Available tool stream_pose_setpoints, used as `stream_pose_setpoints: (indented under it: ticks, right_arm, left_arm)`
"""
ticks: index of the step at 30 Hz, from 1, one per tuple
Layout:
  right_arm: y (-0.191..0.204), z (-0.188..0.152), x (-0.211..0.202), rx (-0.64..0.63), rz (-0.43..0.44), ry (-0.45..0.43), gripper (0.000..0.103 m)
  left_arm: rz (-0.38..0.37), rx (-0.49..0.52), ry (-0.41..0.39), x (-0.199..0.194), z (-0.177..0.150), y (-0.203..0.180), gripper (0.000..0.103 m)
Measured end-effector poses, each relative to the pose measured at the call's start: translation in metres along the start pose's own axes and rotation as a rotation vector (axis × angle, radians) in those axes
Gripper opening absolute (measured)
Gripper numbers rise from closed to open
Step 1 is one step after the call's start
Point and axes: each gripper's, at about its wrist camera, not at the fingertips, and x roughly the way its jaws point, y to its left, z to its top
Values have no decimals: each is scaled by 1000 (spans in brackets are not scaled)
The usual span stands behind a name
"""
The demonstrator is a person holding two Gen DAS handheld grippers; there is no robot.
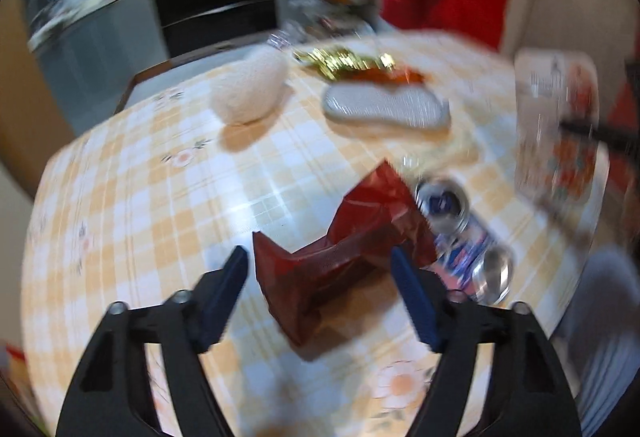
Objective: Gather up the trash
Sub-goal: 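Grasp the red plastic bag with the left tool while the right tool holds the card, then carry the red bag and card over the bin and open both tools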
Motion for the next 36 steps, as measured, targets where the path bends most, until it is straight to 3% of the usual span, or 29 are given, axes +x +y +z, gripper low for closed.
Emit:
stream_pose_setpoints:
  ticks: [4,7,9,10,12,16,21,36]
  right_arm:
    - [-3,-4,1,11,-5,5,14]
    - [-4,-4,0,17,-3,8,14]
    - [-4,-4,-1,14,-2,7,14]
    - [-3,-4,-3,12,-2,5,14]
    - [-2,-4,-4,8,-4,2,14]
    - [-2,-6,-8,16,2,-6,14]
    - [2,-9,-16,19,18,-18,14]
    - [24,-24,-56,11,62,-51,14]
  left_arm:
    - [-4,144,41,15,6,-11,61]
    - [-38,158,67,24,7,-12,47]
    - [-44,146,86,31,6,-11,28]
    - [-44,145,94,34,5,-12,23]
    - [-42,130,74,32,0,-12,21]
    - [-92,7,27,18,-8,-3,18]
    - [-54,-95,-16,-10,-18,-4,16]
    - [29,-155,-52,-93,-47,-35,16]
